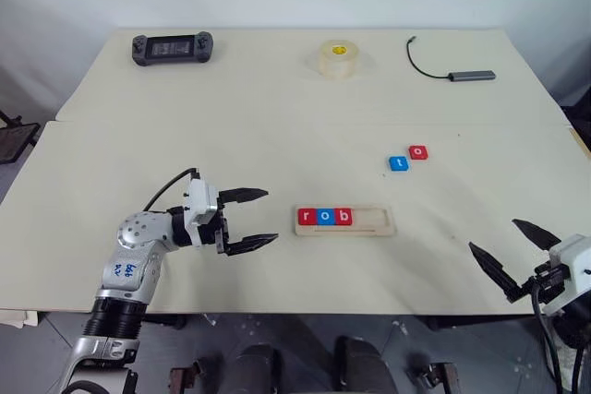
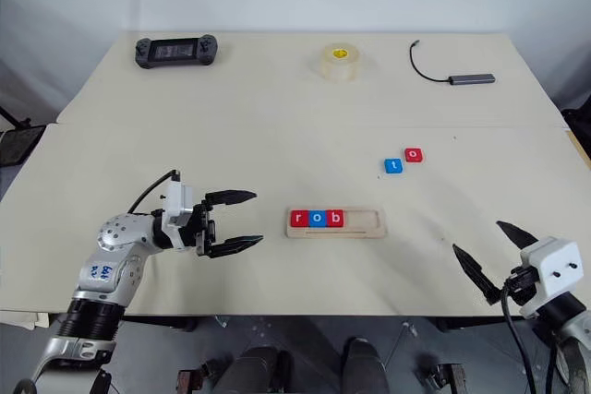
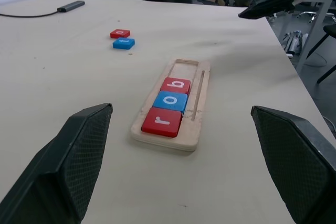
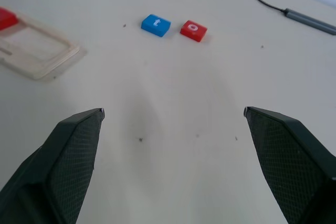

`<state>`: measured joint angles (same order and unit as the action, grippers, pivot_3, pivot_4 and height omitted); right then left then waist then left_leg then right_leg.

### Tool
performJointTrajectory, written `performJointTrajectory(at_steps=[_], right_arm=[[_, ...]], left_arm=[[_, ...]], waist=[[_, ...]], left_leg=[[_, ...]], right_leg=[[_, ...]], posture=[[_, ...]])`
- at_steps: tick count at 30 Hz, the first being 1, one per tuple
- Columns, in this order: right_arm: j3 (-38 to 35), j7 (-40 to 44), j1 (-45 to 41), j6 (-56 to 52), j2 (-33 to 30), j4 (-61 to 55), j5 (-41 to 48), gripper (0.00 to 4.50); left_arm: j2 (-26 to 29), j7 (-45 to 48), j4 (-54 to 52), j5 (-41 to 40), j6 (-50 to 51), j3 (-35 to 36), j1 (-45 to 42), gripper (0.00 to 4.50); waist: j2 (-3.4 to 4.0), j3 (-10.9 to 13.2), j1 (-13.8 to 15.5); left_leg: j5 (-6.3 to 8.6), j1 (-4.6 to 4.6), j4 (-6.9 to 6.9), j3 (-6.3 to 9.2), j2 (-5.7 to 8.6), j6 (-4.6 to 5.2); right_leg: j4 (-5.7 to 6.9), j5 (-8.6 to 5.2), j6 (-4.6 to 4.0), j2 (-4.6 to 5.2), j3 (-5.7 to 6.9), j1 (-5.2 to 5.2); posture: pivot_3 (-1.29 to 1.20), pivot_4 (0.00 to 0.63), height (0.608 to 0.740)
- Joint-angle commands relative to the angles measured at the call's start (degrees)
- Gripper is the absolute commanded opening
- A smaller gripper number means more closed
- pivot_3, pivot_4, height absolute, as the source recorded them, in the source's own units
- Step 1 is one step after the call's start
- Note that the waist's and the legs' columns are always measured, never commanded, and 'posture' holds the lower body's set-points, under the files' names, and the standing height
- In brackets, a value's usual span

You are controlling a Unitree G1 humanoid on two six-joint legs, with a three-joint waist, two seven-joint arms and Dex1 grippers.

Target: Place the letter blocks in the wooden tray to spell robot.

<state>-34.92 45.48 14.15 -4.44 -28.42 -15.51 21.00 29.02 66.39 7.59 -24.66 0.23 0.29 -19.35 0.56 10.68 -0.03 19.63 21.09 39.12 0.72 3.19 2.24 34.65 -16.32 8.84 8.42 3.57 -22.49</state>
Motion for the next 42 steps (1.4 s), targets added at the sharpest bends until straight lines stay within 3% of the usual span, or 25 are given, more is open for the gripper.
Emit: performJointTrajectory(at_steps=[1,4,8,12,18,34,42], right_arm=[[0.5,-3.5,-5.5,-5.4,-2.5,-2.2,4.8,4.47],[3.3,-5.8,-12.4,-15.1,-7.3,-1.3,6.5,4.47],[13.4,-8.7,-30.3,-33.6,-16.5,6.6,5.0,4.47],[23.1,-7.9,-44.1,-44.2,-20.7,15.2,2.3,4.47],[36.7,-8.1,-58.0,-43.2,-19.8,29.9,-7.5,4.47],[35.1,-9.2,-61.6,-46.8,-15.7,33.8,-8.8,4.47],[31.8,-17.0,-69.0,-46.5,-10.8,46.7,-10.7,4.47]], left_arm=[[0.2,0.0,-1.6,-0.1,-1.0,0.8,-0.1,4.50],[0.2,-0.6,-2.6,-0.2,-0.9,0.9,0.6,4.50],[-0.1,-1.7,-4.8,-0.4,-0.3,1.0,2.1,4.50],[-0.3,-2.2,-5.9,-0.4,-0.1,0.9,2.6,4.50],[-1.6,-4.0,-7.0,0.1,-1.0,1.0,3.7,4.50],[-1.7,-6.6,-10.2,0.0,-0.5,0.9,6.4,4.50],[-2.1,-6.9,-9.9,0.1,-0.6,0.4,6.1,4.50]], waist=[[0.00,0.0,0.0],[0.02,0.0,0.0],[0.02,0.0,-0.1],[0.03,0.0,0.4],[0.03,0.0,0.6],[0.03,0.0,0.5],[0.03,0.0,-0.2]], left_leg=[[0.00,0.00,0.00,0.00,0.00,0.00],[0.00,0.02,0.00,0.03,0.00,0.00],[-0.01,0.08,0.01,0.05,-0.01,0.01],[-0.01,0.20,0.01,0.23,-0.04,-0.03],[0.02,0.41,-0.02,0.28,0.07,0.02],[0.03,0.48,0.01,0.28,0.06,0.02],[0.02,0.46,0.01,0.27,0.03,0.01]], right_leg=[[0.01,0.00,0.00,0.01,0.00,0.00],[0.02,0.00,0.00,0.03,-0.01,-0.03],[-0.01,-0.03,-0.05,0.06,0.00,-0.09],[-0.05,-0.09,-0.18,0.09,0.12,-0.14],[-0.11,-0.10,-0.19,0.11,0.31,-0.23],[-0.11,-0.08,-0.16,0.10,0.43,-0.26],[-0.07,-0.08,-0.16,0.06,0.43,-0.27]], posture=[[0.00,0.150,0.740],[0.00,0.150,0.740],[0.00,0.150,0.740],[0.00,0.150,0.740],[0.00,0.150,0.740],[0.00,0.150,0.740],[0.00,0.150,0.740]])
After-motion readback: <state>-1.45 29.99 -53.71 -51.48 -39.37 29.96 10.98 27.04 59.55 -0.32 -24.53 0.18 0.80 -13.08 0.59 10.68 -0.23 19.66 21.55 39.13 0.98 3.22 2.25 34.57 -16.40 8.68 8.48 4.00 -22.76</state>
